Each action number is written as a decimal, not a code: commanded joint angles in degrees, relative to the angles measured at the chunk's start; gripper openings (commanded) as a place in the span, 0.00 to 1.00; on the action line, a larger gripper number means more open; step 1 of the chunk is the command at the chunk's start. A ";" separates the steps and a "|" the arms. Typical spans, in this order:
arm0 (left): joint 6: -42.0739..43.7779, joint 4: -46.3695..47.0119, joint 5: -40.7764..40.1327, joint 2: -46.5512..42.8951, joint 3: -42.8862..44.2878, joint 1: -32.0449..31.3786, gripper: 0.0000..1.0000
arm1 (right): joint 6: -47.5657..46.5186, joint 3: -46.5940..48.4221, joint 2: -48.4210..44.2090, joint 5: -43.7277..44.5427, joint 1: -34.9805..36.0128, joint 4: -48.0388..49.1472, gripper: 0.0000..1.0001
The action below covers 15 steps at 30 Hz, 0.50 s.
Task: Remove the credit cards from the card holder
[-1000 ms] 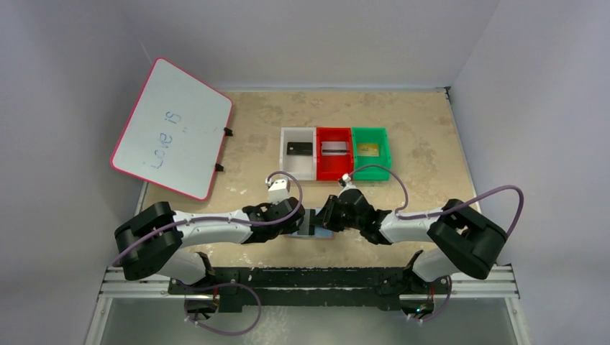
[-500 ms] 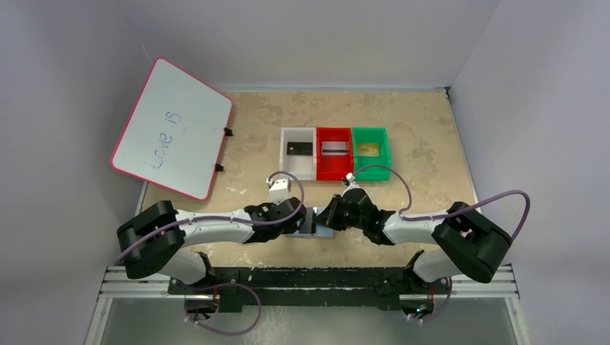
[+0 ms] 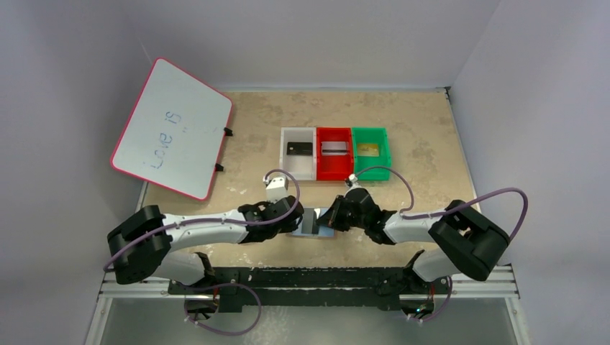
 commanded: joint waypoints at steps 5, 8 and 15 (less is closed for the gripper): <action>3.55 5.93 2.33 -2.50 5.75 -0.23 0.27 | -2.06 1.26 1.47 0.39 -0.37 -1.93 0.01; 3.55 8.10 4.63 1.15 6.16 -0.29 0.26 | -2.05 1.34 1.40 0.82 -0.35 -2.48 0.01; 1.28 6.75 2.95 7.42 4.04 -0.47 0.19 | -2.14 1.35 0.79 1.53 -0.39 -3.61 0.01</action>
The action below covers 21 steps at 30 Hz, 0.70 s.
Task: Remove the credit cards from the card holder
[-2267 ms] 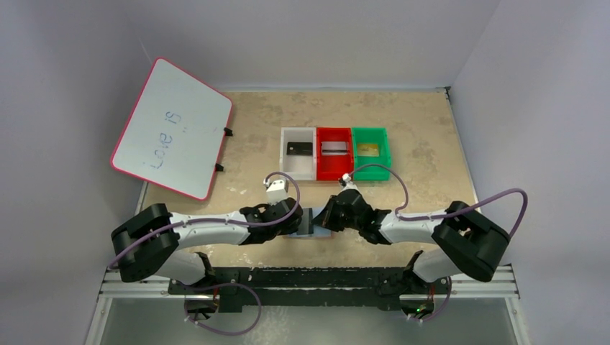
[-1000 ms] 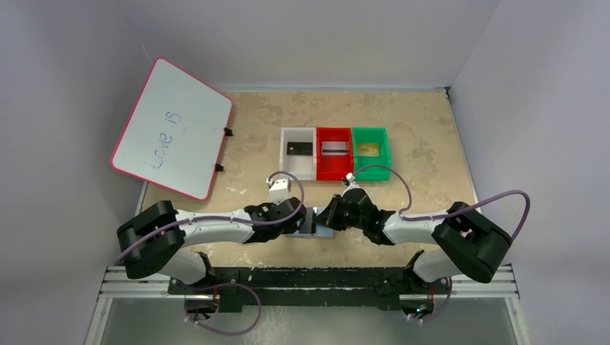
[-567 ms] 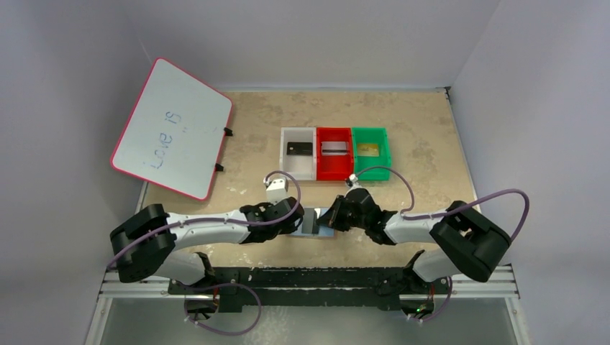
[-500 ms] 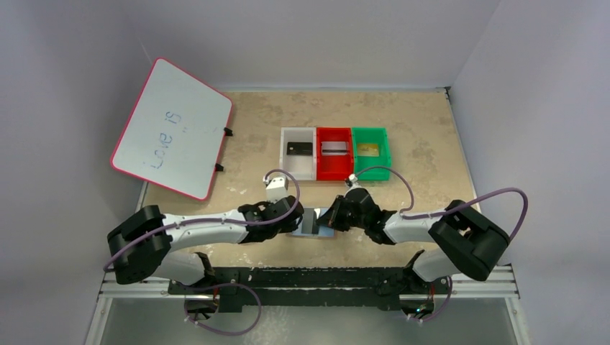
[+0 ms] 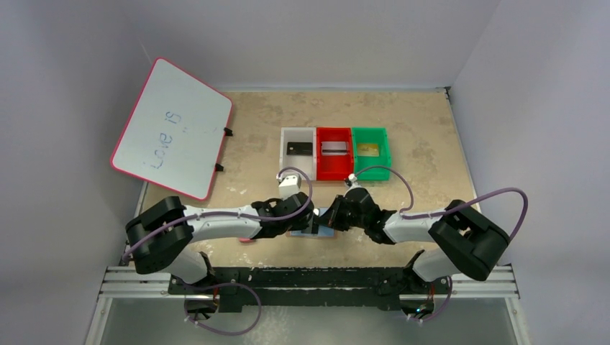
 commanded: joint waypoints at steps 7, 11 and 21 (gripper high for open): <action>-1.81 -2.69 -2.61 3.19 -2.21 -0.54 0.16 | -2.21 1.12 -2.31 3.57 -0.69 -6.47 0.01; -2.23 -3.99 -3.59 2.76 -3.06 -0.48 0.16 | -2.20 -0.23 -5.01 3.44 -1.53 -6.30 0.02; -1.29 -1.67 -1.44 4.21 -2.44 -1.02 0.14 | -1.27 -0.92 -1.64 -2.57 -1.79 4.40 0.15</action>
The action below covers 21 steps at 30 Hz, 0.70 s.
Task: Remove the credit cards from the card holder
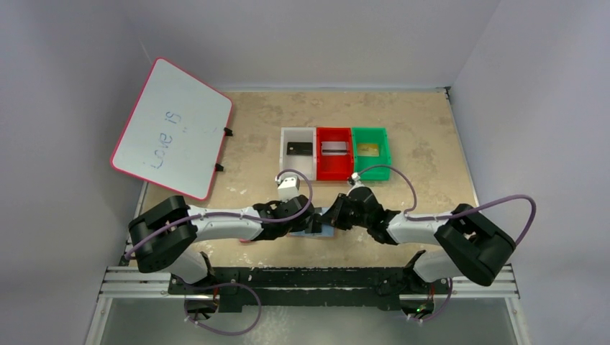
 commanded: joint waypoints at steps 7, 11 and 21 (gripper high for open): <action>0.46 -3.01 0.12 1.74 -0.96 -0.83 0.13 | 1.09 -0.77 3.57 -2.96 -0.39 11.87 0.20; 0.29 -3.21 -0.22 1.34 -1.12 -0.97 0.13 | 1.18 -0.94 2.55 -2.31 -0.37 11.09 0.09; 0.06 -4.34 -2.04 -1.28 -1.01 -0.98 0.13 | -0.82 -0.99 -7.84 5.62 -0.37 -4.96 0.00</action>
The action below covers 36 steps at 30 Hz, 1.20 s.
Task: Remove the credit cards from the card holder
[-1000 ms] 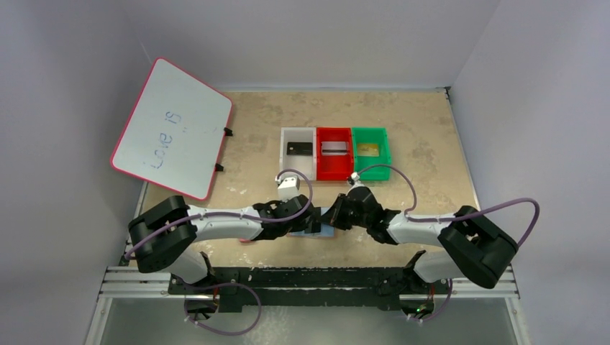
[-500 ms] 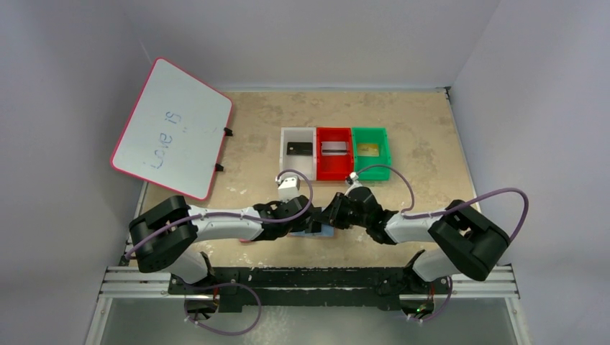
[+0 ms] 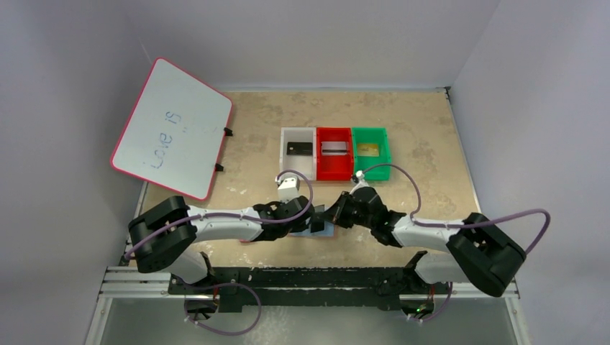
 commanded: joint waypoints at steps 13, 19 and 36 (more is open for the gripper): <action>0.18 -3.95 -3.27 -7.95 0.23 -0.78 0.22 | -10.87 -1.30 -25.17 10.98 -0.26 -11.25 0.00; -0.99 -13.77 -13.72 -13.15 2.53 -0.74 0.39 | -13.41 -4.22 -27.92 10.22 -0.26 -5.70 0.00; 13.47 -40.19 -29.80 -29.58 15.24 16.18 0.69 | -35.01 9.50 -26.84 14.04 -0.26 -8.62 0.00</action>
